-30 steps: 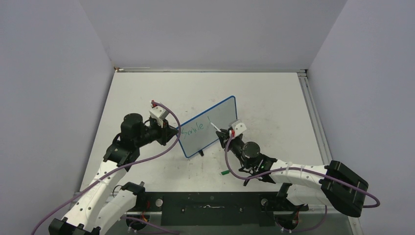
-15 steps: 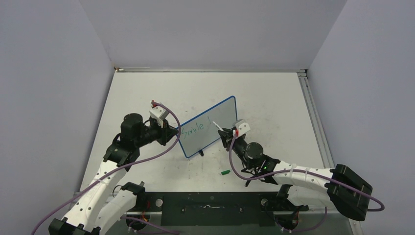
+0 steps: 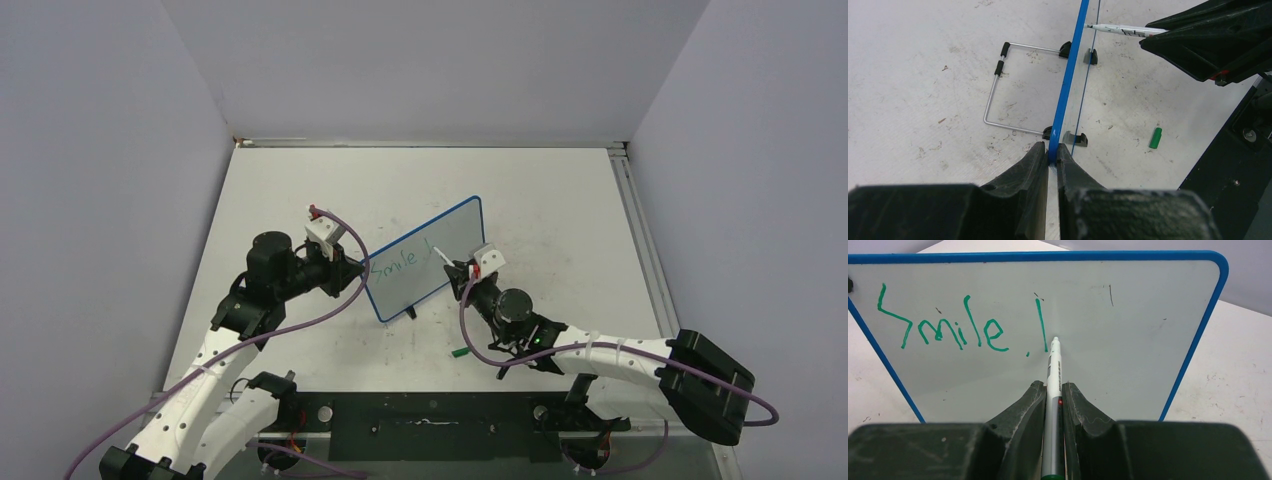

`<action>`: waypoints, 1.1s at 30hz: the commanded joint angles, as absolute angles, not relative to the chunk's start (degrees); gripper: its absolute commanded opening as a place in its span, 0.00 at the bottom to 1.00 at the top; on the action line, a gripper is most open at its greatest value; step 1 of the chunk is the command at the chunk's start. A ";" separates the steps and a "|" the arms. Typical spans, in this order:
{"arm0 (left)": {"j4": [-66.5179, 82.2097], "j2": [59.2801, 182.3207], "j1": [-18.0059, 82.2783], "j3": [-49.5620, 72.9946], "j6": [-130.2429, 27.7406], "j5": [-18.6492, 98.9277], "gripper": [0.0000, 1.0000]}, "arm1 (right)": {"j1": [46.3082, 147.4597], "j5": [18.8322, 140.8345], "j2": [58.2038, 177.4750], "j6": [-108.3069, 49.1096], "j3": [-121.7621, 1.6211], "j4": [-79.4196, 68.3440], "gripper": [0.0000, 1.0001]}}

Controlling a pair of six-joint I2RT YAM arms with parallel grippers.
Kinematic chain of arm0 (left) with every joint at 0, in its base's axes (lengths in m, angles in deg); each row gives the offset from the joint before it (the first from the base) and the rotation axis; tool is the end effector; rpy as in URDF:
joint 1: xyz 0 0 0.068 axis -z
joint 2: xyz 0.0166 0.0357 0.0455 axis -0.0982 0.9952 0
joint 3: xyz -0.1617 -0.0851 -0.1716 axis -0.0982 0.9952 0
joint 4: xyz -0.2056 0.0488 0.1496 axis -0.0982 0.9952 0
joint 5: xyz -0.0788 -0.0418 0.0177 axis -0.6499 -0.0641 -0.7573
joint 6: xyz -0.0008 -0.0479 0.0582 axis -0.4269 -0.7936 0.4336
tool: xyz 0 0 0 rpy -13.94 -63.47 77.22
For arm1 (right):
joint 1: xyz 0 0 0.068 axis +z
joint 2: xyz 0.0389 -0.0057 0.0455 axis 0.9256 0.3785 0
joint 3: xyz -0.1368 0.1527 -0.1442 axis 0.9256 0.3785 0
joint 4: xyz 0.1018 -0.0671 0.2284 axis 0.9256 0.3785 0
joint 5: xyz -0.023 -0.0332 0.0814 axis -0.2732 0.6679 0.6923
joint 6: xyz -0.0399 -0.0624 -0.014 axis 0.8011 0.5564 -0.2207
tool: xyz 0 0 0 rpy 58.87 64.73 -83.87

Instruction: Write a sentence on the whiteboard

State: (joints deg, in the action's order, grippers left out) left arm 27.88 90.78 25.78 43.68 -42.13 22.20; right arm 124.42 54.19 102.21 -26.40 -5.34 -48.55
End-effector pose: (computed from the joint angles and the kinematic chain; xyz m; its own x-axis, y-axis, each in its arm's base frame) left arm 0.1950 -0.1015 0.2715 -0.3978 0.1049 -0.9115 0.6737 0.7077 -0.2126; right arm 0.1643 0.2139 0.2005 -0.0598 0.0183 -0.9980 -0.6222 0.7812 0.0517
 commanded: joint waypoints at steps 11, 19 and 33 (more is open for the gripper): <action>30.08 91.11 26.03 43.22 -42.22 21.25 0.00 | 124.53 52.97 103.67 -26.47 -7.28 -51.75 0.05; 30.07 91.10 26.03 43.20 -42.22 21.15 0.00 | 124.56 52.42 103.42 -28.53 -5.20 -50.60 0.05; 29.98 91.10 26.03 43.19 -42.22 21.07 0.00 | 125.15 52.23 101.77 -28.48 -4.81 -50.15 0.05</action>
